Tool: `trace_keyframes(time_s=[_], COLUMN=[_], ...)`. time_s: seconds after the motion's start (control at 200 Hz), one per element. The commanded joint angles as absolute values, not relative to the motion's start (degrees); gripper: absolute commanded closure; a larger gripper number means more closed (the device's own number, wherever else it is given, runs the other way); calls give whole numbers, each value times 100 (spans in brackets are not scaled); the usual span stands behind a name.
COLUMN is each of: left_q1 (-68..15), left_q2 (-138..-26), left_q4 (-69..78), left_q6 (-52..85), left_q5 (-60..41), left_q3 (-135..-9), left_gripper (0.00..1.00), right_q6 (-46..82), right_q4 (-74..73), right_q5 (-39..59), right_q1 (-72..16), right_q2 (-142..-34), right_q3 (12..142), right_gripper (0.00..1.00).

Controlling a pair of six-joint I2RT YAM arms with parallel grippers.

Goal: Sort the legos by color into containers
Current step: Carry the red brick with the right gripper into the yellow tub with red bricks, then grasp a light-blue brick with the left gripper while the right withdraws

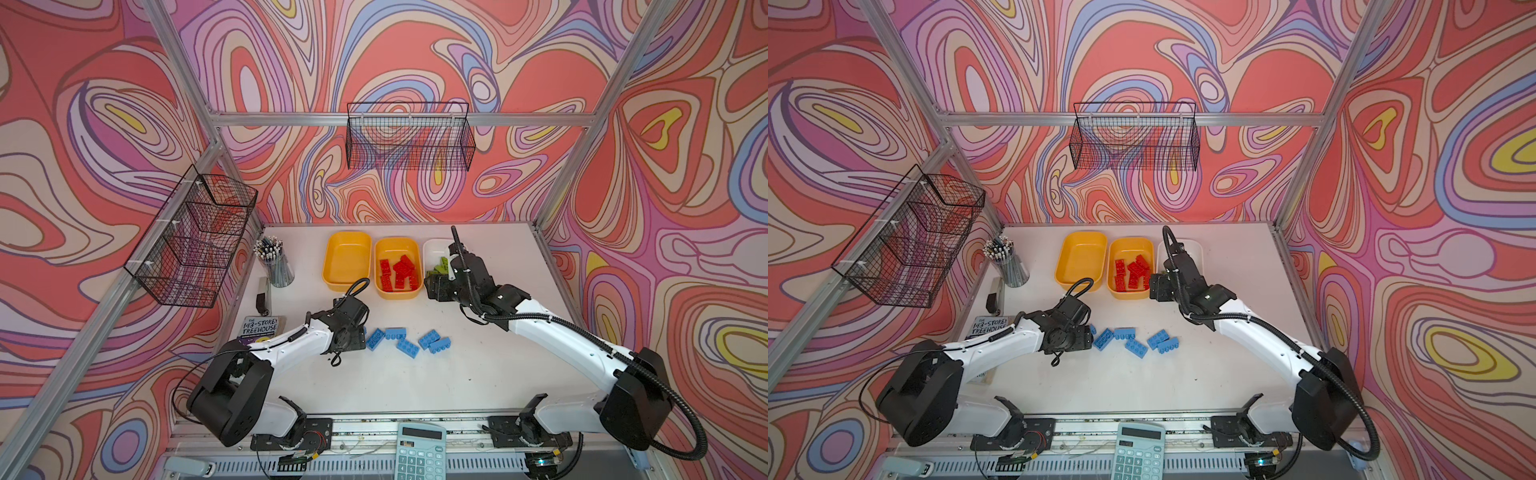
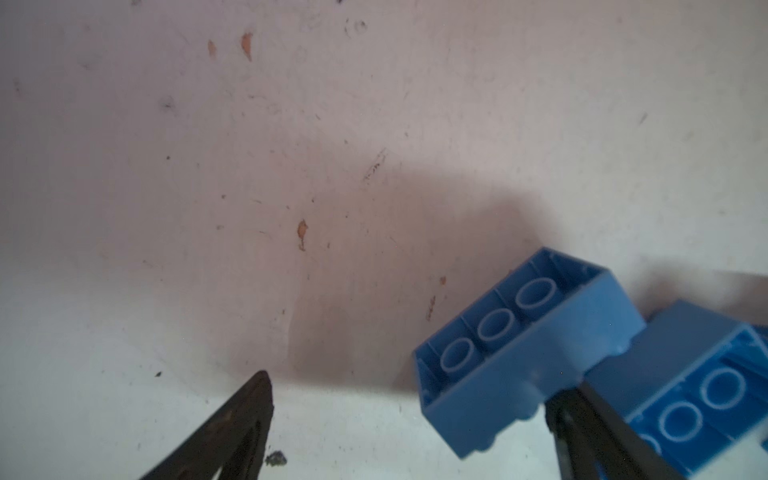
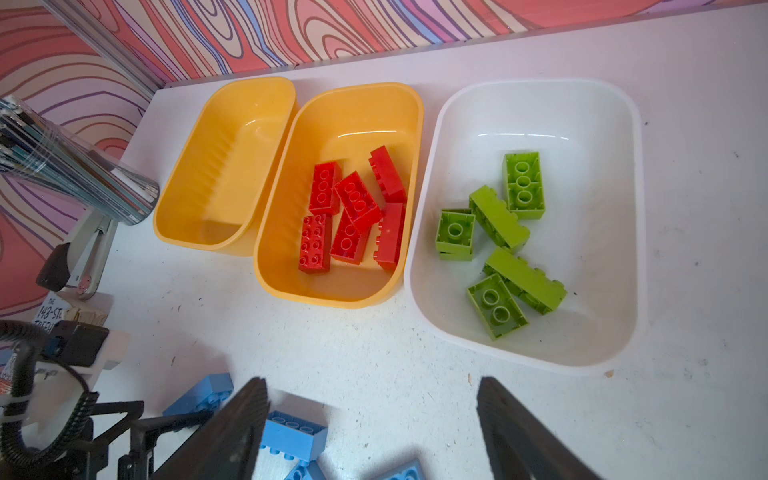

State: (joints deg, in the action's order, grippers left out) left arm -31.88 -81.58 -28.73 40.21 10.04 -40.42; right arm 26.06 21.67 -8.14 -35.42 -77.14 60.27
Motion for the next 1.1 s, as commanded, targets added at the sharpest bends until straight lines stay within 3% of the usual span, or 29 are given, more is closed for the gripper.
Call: trace_keyframes(time_s=[0.0,0.175,0.31,0.416,0.551,0.821,1.097], left_q1=[-2981,-2865,-2861,-2865,-2857,-2857,-2848], left_q2=[-8332,-8706,-8986,-9117,-9167,-8970,-9147], left_q4=[-2740,-2685,-2739,-2783,-2865,-2992,-3518], left_q6=[3873,3632,3547,3557,3633,3756,3501], left_q5=[970,920,862,804,722,743,1303], left_q3=[-4229,-4559,-4821,-4912,-4873,-4664,-5728], left_gripper=[11,14,21,31,57,86,94], right_q6=[2611,2575,2584,2618,2662,2720,2681], right_q4=[2240,2368,2441,2509,2575,2576,2582], right_q5=[-970,-1061,-1079,-1055,-1051,-1024,-997], right_q1=[-3544,-3542,-3542,-3544,-3542,-3542,-3542], right_q2=[-7479,-7322,-7126,-6961,-6766,-6583,-6386], right_q3=[5900,5828,5769,5718,5635,5515,5399], right_gripper=[16,16,16,16,15,16,16])
